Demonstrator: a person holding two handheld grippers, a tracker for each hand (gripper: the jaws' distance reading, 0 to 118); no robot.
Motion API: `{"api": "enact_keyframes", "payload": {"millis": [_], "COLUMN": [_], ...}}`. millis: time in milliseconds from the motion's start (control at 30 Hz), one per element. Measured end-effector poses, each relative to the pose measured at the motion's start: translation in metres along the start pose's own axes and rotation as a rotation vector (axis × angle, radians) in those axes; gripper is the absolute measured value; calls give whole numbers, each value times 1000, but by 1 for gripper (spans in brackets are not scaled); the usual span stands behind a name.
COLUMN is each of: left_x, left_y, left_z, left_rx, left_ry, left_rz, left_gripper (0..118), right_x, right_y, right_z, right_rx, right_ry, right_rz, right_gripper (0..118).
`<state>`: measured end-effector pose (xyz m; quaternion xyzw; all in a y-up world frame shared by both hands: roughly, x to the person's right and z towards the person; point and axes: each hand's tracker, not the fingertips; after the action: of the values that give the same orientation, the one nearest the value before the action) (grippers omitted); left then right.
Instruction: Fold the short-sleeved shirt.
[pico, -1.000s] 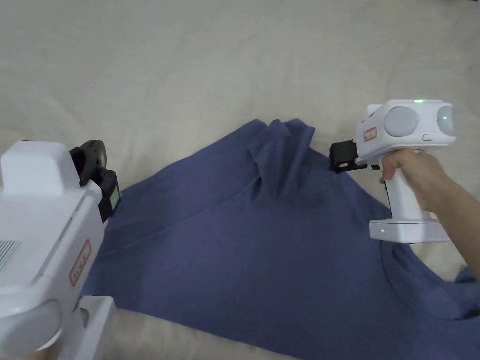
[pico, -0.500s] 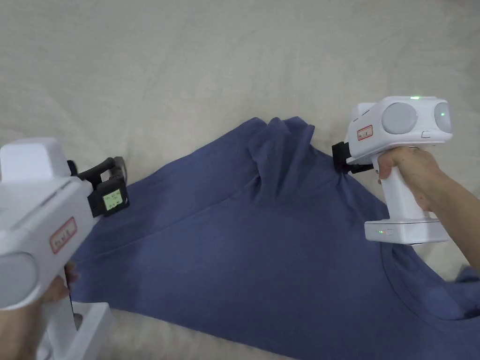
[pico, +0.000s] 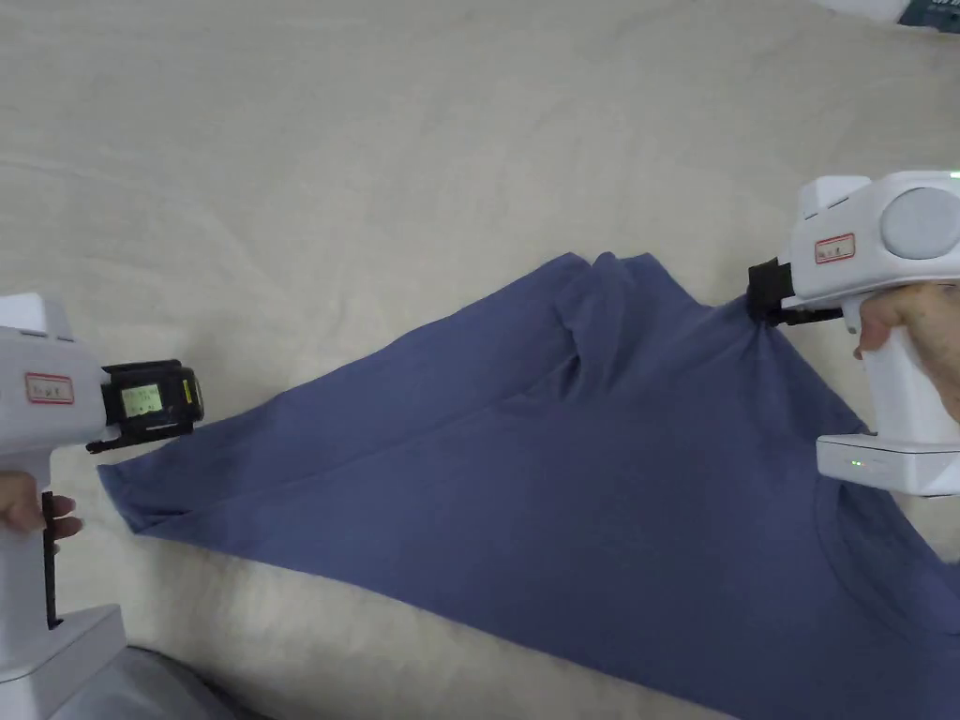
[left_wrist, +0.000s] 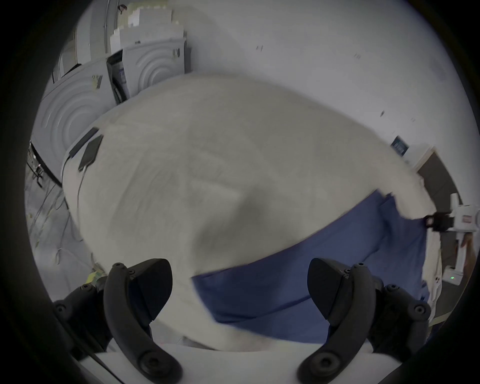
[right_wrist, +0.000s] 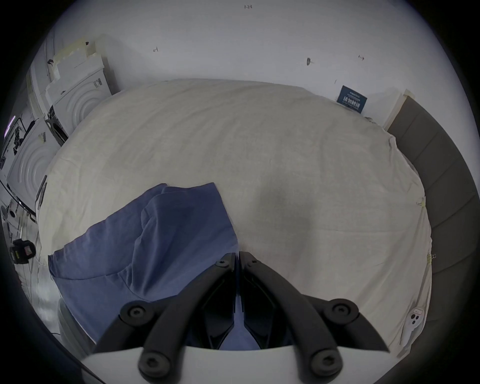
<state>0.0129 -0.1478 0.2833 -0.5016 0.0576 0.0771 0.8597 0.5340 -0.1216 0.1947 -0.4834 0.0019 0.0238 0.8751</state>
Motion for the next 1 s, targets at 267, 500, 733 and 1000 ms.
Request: {"api": "enact_keyframes", "payload": {"millis": [267,500,733,1000], "left_x": [-12,2,-9,-4], "left_y": [-22,-33,-15,40], "left_z": [-38,-44,-1,106], "left_rx": [-113,-114,42,391], "left_ry": [64,5,-163,-385], "left_rz": [-26,-118,76,257], "left_gripper": [72,0,0,0], "right_x": [-4,-3,12,58], "right_y": [-6,-9,-21,-52], "right_z": [11,20,70,193], "right_rx": [13,21,142,360], "right_ry": [-16,-27,-22,-51], "right_rz": [-15,-29,-68,-161], "right_gripper": [2,2,2,2]}}
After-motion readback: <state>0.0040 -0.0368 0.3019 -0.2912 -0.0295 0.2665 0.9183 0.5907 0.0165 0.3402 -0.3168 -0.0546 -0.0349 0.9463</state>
